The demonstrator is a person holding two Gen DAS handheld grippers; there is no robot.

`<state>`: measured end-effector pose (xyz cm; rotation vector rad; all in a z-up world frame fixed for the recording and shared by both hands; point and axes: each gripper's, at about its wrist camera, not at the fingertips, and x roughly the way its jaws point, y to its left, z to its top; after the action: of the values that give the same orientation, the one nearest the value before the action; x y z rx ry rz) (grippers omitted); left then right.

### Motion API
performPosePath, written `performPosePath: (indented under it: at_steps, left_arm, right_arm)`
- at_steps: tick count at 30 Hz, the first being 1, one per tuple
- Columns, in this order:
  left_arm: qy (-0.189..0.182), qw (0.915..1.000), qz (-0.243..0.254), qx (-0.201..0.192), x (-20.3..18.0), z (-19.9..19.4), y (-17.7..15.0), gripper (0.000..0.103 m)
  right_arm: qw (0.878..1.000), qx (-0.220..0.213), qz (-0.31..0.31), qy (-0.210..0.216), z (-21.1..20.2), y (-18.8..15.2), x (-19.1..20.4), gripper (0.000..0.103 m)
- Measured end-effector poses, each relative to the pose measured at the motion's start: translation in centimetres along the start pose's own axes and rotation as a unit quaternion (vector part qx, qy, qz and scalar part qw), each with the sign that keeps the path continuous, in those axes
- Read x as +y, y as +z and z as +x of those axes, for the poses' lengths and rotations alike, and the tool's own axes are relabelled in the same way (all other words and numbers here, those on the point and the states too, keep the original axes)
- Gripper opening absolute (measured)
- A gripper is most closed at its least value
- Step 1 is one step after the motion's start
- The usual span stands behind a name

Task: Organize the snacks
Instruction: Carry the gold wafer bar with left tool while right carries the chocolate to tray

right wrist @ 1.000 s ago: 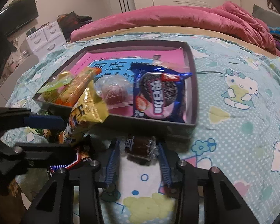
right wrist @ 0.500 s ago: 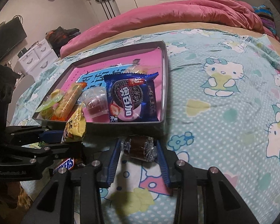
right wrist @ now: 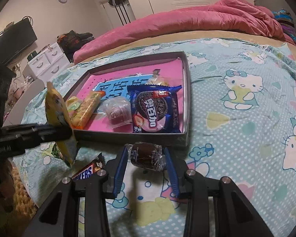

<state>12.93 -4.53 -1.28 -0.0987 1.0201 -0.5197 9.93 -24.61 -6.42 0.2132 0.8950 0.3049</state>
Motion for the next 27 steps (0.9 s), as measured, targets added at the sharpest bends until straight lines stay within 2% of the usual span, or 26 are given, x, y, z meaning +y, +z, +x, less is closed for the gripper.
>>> performPosePath:
  at_steps: [4, 16, 27]
  left_arm:
    - [-0.004, 0.9995, -0.027, -0.017, 1.5, -1.7, 0.1, 0.016]
    - [0.036, 0.9920, -0.086, -0.085, 7.0, -8.0, 1.0, 0.016]
    - [0.053, 0.9850, -0.102, -0.129, 8.8, -11.5, 1.2, 0.016]
  right_arm:
    - [1.000, -0.004, -0.005, 0.002, -0.3, 0.0, 0.3, 0.039]
    - [1.000, -0.018, -0.020, 0.010, -1.2, 0.1, 1.2, 0.039]
    - [0.999, -0.024, -0.025, 0.013, -1.6, 0.2, 1.7, 0.039]
